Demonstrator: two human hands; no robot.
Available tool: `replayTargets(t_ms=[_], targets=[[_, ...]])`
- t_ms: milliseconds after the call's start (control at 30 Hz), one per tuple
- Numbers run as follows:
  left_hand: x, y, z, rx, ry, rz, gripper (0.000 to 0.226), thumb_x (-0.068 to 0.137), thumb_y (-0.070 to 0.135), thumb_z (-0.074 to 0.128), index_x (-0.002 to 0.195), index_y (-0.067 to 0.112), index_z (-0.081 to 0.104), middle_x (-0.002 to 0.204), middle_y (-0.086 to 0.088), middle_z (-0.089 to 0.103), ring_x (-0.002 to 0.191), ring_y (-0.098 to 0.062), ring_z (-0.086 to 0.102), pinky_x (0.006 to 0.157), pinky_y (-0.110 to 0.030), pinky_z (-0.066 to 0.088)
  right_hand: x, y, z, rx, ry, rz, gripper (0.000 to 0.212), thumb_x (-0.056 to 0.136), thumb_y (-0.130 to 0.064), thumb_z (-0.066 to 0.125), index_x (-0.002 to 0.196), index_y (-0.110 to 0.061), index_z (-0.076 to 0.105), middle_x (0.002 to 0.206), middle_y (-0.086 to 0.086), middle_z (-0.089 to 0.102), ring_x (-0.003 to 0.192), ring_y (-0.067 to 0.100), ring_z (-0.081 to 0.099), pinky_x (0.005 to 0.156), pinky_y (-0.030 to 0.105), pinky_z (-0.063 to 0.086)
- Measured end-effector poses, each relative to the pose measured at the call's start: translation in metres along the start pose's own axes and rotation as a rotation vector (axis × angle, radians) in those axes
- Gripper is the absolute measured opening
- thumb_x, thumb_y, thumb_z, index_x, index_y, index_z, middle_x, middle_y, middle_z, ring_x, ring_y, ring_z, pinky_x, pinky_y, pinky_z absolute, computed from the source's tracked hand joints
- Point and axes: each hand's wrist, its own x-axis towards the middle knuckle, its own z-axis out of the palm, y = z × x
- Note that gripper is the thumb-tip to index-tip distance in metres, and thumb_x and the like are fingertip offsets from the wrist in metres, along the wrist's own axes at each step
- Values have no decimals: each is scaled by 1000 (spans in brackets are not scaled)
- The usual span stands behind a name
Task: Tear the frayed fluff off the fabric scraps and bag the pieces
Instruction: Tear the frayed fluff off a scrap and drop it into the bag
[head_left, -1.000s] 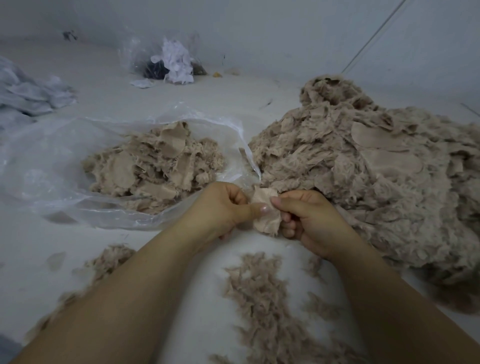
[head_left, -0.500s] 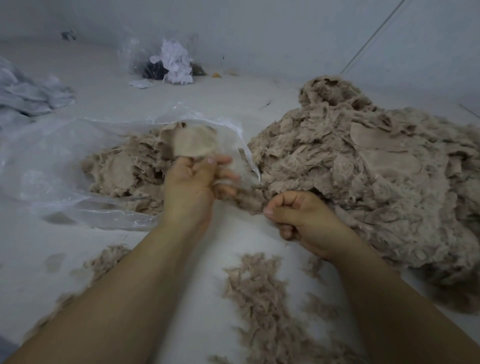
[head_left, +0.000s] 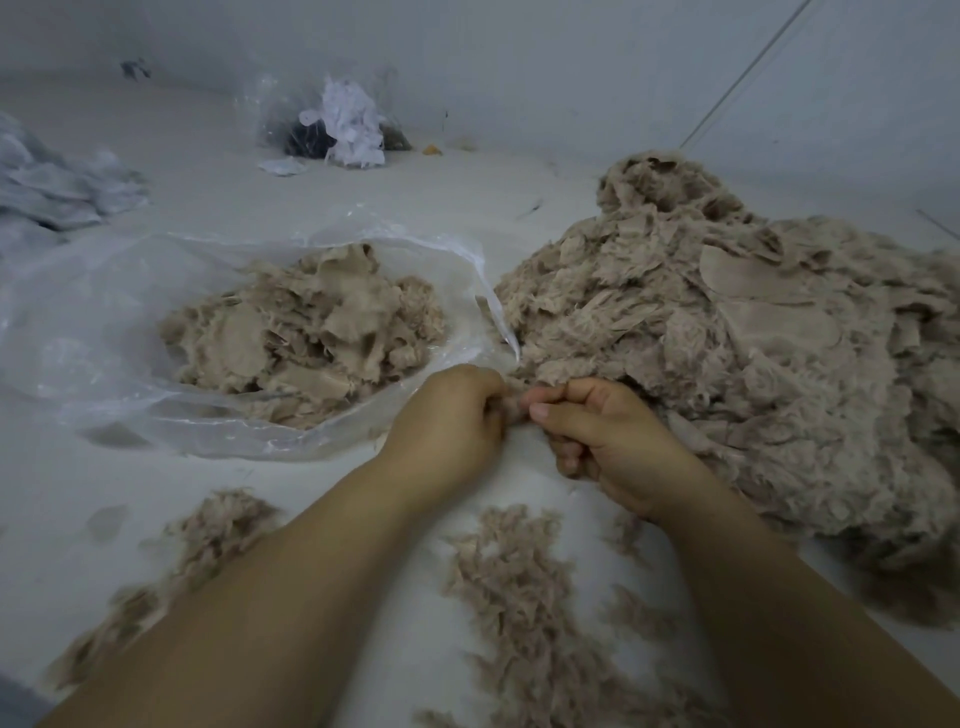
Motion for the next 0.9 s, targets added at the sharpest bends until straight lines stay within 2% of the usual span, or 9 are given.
replayTargets(t_ms=[67,133,300,400,500,600,667,767,900], targets=[[-1,2,-4,-334,75,-118,11,95,7,58,85,7,63,72,-7,66,61,-20,61,57,-36,51,1,0,-1,7,-16,-1,27,91,-3,64,115,-14,65,55,-4,48,47,9,36,45,23,31],[-2,5,-7,-628,32,-224,16,98,7,55,83,9,59,58,0,61,45,-13,52,44,-24,41,0,-1,1,-25,-15,-22,31,91,-3,64,117,-20,67,56,-2,43,48,9,36,46,24,31],[-3,7,-6,-844,-122,-301,11,91,10,67,93,1,61,58,-10,56,42,-14,42,43,-21,31,-1,-2,3,-22,66,-15,9,92,-6,63,93,-7,72,57,-3,46,46,7,34,45,21,39],[-3,6,-10,-881,-220,-316,22,82,6,76,95,9,59,68,-19,62,44,-21,50,42,-24,39,-1,-2,4,-44,85,-8,7,90,-11,66,85,-11,71,59,-2,48,46,7,35,47,21,43],[-5,6,-9,-874,-228,-318,23,80,5,78,88,9,57,58,-12,63,37,-16,52,35,-20,38,-1,-3,5,-77,72,-13,13,89,-12,68,76,-15,70,56,-3,49,46,6,37,47,21,43],[-4,7,-6,-936,-189,-344,14,88,13,72,76,12,63,52,-7,61,34,-16,49,35,-20,36,-1,-3,5,-71,77,7,18,93,-9,62,77,-13,68,54,-3,42,45,7,34,47,21,44],[-2,7,-6,-967,-173,-368,25,96,17,62,71,14,65,52,-5,60,35,-15,47,36,-20,35,-1,-4,6,-47,73,23,22,96,-11,58,77,-12,68,52,-5,40,44,6,32,46,20,44],[-3,8,-5,-952,-178,-372,20,99,16,57,80,11,61,54,-5,61,36,-15,49,35,-20,36,-1,-5,8,-42,50,31,35,98,-12,54,69,-19,72,53,-5,39,44,5,32,46,19,45],[-6,12,-3,-923,-163,-331,9,90,8,68,89,8,60,55,-4,60,35,-16,52,33,-17,34,0,-6,9,15,58,44,40,99,-8,49,69,-19,74,53,-3,40,42,5,34,45,20,46]])
